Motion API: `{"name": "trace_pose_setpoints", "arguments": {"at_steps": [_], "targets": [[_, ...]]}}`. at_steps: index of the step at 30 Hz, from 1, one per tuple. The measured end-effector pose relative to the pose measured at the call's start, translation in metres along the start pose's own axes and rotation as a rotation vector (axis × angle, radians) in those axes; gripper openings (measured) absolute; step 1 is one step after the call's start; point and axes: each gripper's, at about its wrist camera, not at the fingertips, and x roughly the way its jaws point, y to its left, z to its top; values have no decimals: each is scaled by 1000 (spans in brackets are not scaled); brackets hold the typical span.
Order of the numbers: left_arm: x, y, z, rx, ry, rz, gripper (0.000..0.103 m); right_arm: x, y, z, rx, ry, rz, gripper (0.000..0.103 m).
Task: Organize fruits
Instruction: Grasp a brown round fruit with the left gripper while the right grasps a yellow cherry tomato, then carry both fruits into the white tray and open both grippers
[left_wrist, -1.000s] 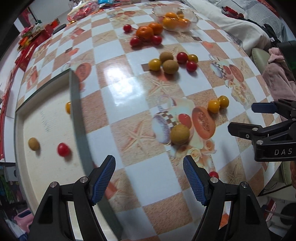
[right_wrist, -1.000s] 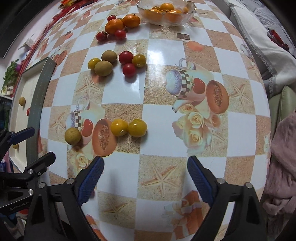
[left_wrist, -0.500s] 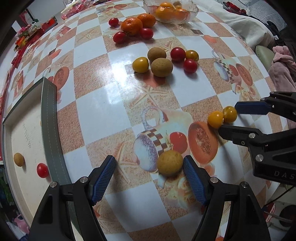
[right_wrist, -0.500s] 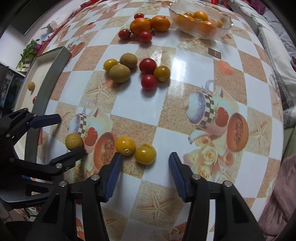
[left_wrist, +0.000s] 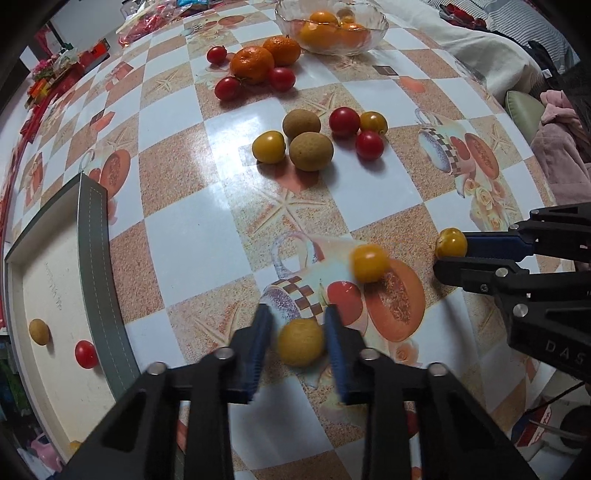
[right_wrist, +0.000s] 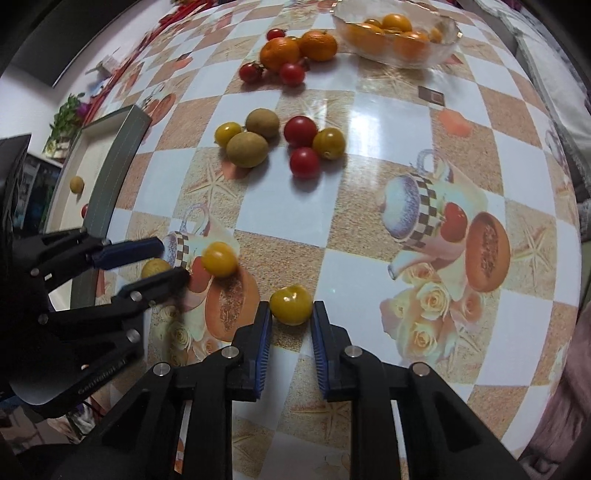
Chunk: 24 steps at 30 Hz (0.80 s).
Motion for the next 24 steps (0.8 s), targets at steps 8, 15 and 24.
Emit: {"name": "trace_pose_setpoints", "arguments": {"at_steps": [8,15,24], "targets": [[-15,30,-13,-79,10,-86,27,-10,-7,-10,51,-7,5,23],[-30,47,-25,-121,-2,-99,27,-17,-1,-18,76,-10,13,23],[-51,69,-43,-179,-47,-116,27,-23,12,-14,91,-21,16,23]]}}
